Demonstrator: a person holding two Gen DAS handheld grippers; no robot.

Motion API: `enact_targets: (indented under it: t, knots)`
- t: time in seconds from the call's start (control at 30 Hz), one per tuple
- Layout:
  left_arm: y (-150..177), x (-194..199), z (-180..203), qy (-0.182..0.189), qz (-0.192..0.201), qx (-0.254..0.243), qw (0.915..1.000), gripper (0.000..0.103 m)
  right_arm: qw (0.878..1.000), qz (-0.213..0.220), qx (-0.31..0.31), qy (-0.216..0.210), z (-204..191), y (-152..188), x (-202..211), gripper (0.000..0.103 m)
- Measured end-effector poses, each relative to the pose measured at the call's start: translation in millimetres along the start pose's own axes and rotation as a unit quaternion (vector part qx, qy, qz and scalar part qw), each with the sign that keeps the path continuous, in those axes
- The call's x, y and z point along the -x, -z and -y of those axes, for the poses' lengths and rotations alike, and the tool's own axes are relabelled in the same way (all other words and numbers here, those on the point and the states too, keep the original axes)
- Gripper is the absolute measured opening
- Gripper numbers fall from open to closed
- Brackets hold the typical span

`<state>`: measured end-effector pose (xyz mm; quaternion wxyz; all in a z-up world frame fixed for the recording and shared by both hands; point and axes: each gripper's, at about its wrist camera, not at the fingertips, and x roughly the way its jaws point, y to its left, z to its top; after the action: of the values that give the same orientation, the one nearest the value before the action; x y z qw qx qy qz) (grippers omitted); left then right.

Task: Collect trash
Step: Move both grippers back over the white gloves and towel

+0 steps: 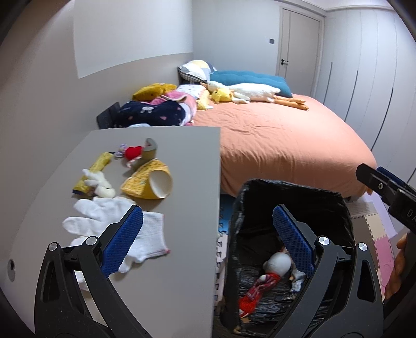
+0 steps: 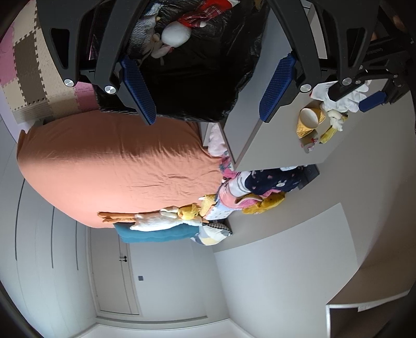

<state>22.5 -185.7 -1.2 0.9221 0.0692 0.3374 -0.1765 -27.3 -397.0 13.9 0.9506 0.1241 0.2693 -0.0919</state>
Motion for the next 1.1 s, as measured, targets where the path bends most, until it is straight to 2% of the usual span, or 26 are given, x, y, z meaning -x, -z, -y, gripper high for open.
enact_targets:
  t: [0.4, 0.7, 0.9, 1.1]
  knots:
    - [8, 20, -64, -0.039, 0.013, 0.039, 0.9984, 0.097, 0.998, -0.027, 0.044, -0.032, -60, 10, -25, 0.082]
    - [12, 26, -114, -0.075, 0.012, 0.078, 0.9940, 0.097, 0.994, -0.050, 0.075, -0.062, -108, 19, -44, 0.082]
    - [14, 24, -147, -0.077, 0.009, 0.117, 0.9901, 0.097, 0.990, -0.068, 0.095, -0.079, -137, 30, -58, 0.082]
    - [16, 19, -165, -0.095, 0.002, 0.121, 0.9881, 0.097, 0.986, -0.082, 0.109, -0.091, -159, 38, -71, 0.082]
